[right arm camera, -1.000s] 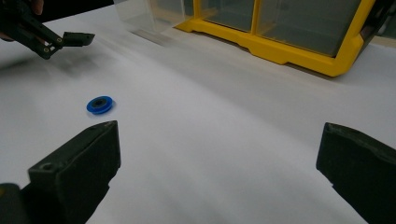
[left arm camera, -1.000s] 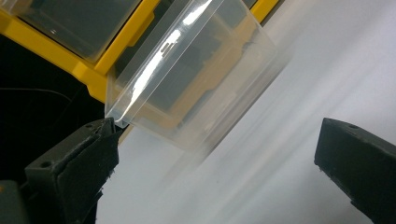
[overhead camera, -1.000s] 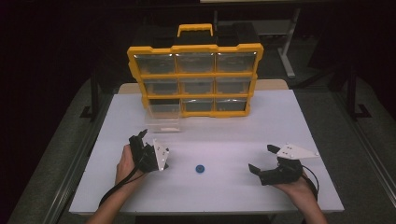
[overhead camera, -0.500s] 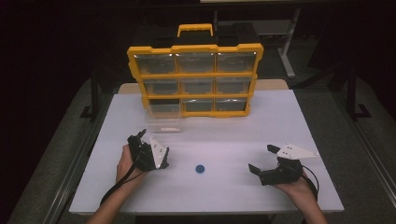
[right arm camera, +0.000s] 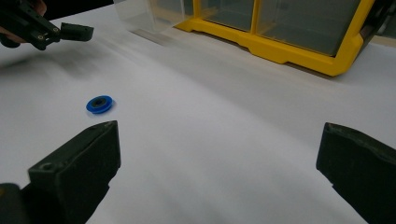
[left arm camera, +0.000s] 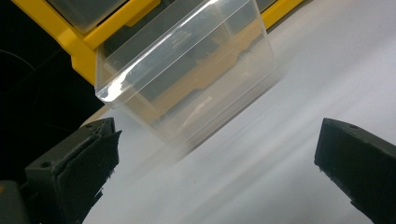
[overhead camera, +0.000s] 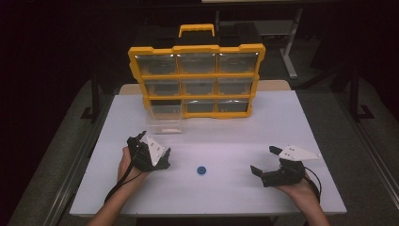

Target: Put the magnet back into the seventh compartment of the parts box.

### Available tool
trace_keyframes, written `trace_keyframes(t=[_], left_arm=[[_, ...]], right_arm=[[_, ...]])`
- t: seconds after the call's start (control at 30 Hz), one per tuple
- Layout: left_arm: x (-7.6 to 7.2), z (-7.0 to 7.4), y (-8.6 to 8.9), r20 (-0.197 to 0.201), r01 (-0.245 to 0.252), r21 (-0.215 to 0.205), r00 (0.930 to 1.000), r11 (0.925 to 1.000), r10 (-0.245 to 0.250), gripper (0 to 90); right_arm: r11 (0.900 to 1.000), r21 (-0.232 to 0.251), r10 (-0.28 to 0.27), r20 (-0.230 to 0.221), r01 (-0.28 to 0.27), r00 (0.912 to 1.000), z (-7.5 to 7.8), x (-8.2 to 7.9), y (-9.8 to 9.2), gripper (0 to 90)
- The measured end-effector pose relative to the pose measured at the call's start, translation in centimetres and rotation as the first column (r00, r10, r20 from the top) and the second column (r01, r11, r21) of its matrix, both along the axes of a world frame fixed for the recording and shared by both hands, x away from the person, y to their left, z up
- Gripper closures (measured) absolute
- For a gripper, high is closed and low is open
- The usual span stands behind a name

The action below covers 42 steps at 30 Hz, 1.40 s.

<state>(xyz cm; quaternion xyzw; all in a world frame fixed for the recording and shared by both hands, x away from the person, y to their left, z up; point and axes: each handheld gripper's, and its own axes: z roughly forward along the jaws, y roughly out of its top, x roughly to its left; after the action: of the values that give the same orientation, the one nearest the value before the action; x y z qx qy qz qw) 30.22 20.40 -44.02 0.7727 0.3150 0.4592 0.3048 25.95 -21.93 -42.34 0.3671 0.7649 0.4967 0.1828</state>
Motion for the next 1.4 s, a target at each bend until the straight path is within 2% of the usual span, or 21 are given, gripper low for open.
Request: trace_keyframes(t=[0.1, 0.23, 0.37, 0.4, 0.57, 0.7, 0.73, 0.8, 0.87, 0.97, 1.0, 1.03, 1.1, 1.13, 1.17, 1.2, 1.23, 1.27, 1.3, 1.33, 1.4], left_arm=[[0.1, 0.0, 0.1, -0.003, -0.003, -0.035, 1.0000, 0.9994, 0.003, 0.0], [0.2, 0.1, 0.3, -0.018, -0.003, -0.052, 0.9998, 0.9986, 0.002, 0.0], [0.3, 0.1, 0.4, -0.027, 0.000, -0.097, 0.9996, 0.9953, -0.003, 0.0], [0.3, 0.2, 0.5, -0.036, 0.001, -0.095, 0.9993, 0.9955, -0.005, 0.0], [0.4, 0.3, 0.7, -0.054, 0.003, -0.137, 0.9985, 0.9906, -0.011, 0.0], [0.5, 0.4, 1.0, -0.072, 0.017, -0.181, 0.9970, 0.9834, -0.030, 0.0], [0.5, 0.4, 1.0, -0.069, 0.018, -0.209, 0.9971, 0.9778, -0.033, 0.0], [0.5, 0.5, 1.1, -0.077, 0.018, -0.217, 0.9964, 0.9760, -0.036, 0.0], [0.6, 0.5, 1.1, -0.073, 0.021, -0.252, 0.9966, 0.9674, -0.040, 0.0], [0.7, 0.6, 1.3, -0.079, 0.025, -0.265, 0.9958, 0.9638, -0.048, 0.0], [0.7, 0.6, 1.3, -0.079, 0.025, -0.296, 0.9956, 0.9550, -0.050, 0.0], [0.7, 0.7, 1.4, -0.092, 0.022, -0.292, 0.9944, 0.9561, -0.051, 0.0], [0.9, 0.7, 1.5, -0.098, 0.019, -0.332, 0.9937, 0.9432, -0.054, 0.0], [1.0, 0.8, 1.7, -0.100, 0.025, -0.334, 0.9930, 0.9421, -0.062, 0.0], [1.0, 0.8, 1.7, -0.106, 0.023, -0.351, 0.9923, 0.9363, -0.064, 0.0], [1.0, 0.8, 1.7, -0.106, 0.023, -0.351, 0.9923, 0.9363, -0.064, 0.0], [1.0, 0.9, 1.9, -0.105, 0.024, -0.365, 0.9922, 0.9308, -0.067, 0.0], [1.0, 1.0, 2.1, -0.105, 0.029, -0.366, 0.9918, 0.9303, -0.072, 0.0], [1.0, 1.0, 2.1, -0.109, 0.025, -0.382, 0.9914, 0.9240, -0.072, 0.0], [1.0, 1.0, 2.1, -0.109, 0.025, -0.382, 0.9914, 0.9240, -0.072, 0.0], [1.0, 1.2, 2.3, -0.112, 0.038, -0.394, 0.9897, 0.9183, -0.089, 0.0]], right_arm=[[1.000, 0.000, 0.000, 0.001, 0.000, 1.0000, 0.0, 0.0, 0.0, 0.0], [1.000, -0.001, 0.002, 0.002, -0.002, 1.0000, 0.0, 0.0, 0.0, 0.0], [1.000, -0.001, 0.001, 0.002, -0.001, 1.0000, 0.0, 0.0, 0.0, 0.0], [1.000, -0.001, 0.000, 0.001, 0.000, 1.0000, 0.0, 0.0, 0.0, 0.0], [1.000, -0.002, 0.001, 0.002, -0.001, 1.0000, 0.0, 0.0, 0.0, 0.0], [1.000, -0.001, 0.001, 0.002, -0.001, 1.0000, 0.0, 0.0, 0.0, 0.0], [1.000, -0.001, 0.000, 0.000, 0.000, 1.0000, 0.0, 0.0, 0.0, 0.0], [1.000, -0.001, 0.001, 0.001, -0.001, 1.0000, 0.0, 0.0, 0.0, 0.0], [1.000, -0.001, 0.002, 0.002, -0.002, 1.0000, 0.0, 0.0, 0.0, 0.0], [1.000, -0.001, 0.000, 0.000, 0.000, 1.0000, 0.0, 0.0, 0.0, 0.0], [1.000, -0.001, 0.001, 0.001, -0.001, 1.0000, 0.0, 0.0, 0.0, 0.0], [1.000, 0.000, 0.000, -0.001, 0.000, 1.0000, 0.0, 0.0, 0.0, 0.0], [1.000, -0.002, 0.002, 0.001, -0.002, 1.0000, 0.0, 0.0, 0.0, 0.0], [1.000, -0.001, 0.001, 0.000, -0.001, 1.0000, 0.0, 0.0, 0.0, 0.0], [1.000, -0.001, 0.002, 0.002, -0.002, 1.0000, 0.0, 0.0, 0.0, 0.0], [1.000, -0.001, 0.002, 0.002, -0.002, 1.0000, 0.0, 0.0, 0.0, 0.0], [1.000, -0.001, 0.002, 0.002, -0.002, 1.0000, 0.0, 0.0, 0.0, 0.0], [1.000, -0.001, 0.002, 0.002, -0.002, 1.0000, 0.0, 0.0, 0.0, 0.0], [1.000, 0.000, 0.001, 0.001, -0.001, 1.0000, 0.0, 0.0, 0.0, 0.0], [1.000, -0.001, 0.001, 0.000, -0.001, 1.0000, 0.0, 0.0, 0.0, 0.0], [1.000, -0.001, 0.001, -0.001, -0.001, 1.0000, 0.0, 0.0, 0.0, 0.0]])
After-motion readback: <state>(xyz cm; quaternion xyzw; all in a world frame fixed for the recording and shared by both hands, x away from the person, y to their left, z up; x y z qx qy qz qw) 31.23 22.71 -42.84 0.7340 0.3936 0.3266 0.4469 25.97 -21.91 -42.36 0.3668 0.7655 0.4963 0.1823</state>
